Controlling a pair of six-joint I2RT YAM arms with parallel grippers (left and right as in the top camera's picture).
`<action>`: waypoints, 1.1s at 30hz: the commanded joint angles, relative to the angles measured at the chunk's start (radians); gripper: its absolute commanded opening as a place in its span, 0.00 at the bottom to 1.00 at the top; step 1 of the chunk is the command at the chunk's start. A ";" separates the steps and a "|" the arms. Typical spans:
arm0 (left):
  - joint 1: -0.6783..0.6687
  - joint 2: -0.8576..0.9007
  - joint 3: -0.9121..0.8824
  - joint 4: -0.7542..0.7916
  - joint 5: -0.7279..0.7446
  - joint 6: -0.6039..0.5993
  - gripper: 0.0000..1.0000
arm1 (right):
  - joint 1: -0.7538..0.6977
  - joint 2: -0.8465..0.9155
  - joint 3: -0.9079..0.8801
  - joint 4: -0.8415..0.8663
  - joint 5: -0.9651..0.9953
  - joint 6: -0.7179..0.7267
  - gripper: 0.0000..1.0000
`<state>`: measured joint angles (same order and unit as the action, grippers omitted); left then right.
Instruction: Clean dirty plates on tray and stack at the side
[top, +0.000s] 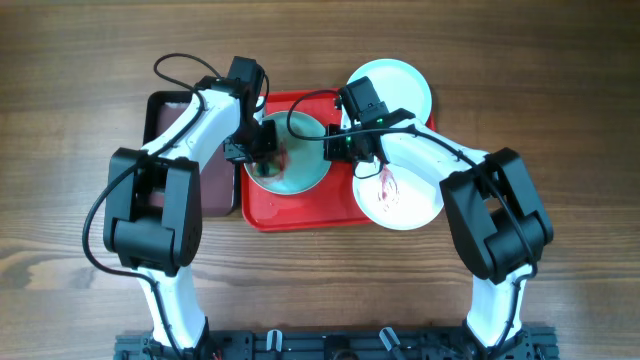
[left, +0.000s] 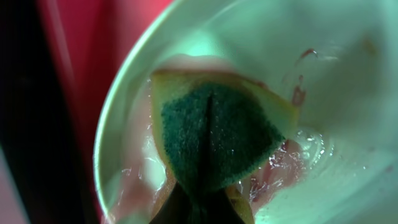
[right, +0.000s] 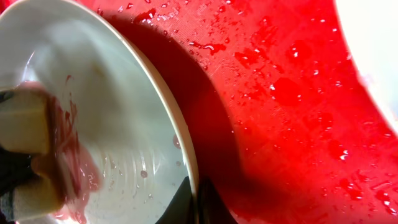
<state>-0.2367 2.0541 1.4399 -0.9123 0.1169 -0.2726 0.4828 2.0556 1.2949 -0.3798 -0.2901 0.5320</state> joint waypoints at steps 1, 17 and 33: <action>0.016 0.055 -0.008 -0.006 -0.107 -0.050 0.04 | -0.007 0.020 0.003 0.000 -0.058 -0.032 0.04; -0.117 0.076 -0.008 0.296 0.035 -0.159 0.04 | -0.011 0.020 0.003 -0.003 -0.071 -0.034 0.04; -0.062 0.076 -0.007 -0.054 0.154 -0.119 0.04 | -0.013 0.024 0.003 -0.007 -0.050 -0.007 0.04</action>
<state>-0.3363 2.0869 1.4807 -0.8761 0.0463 -0.5461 0.4767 2.0590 1.2949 -0.3878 -0.3458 0.5186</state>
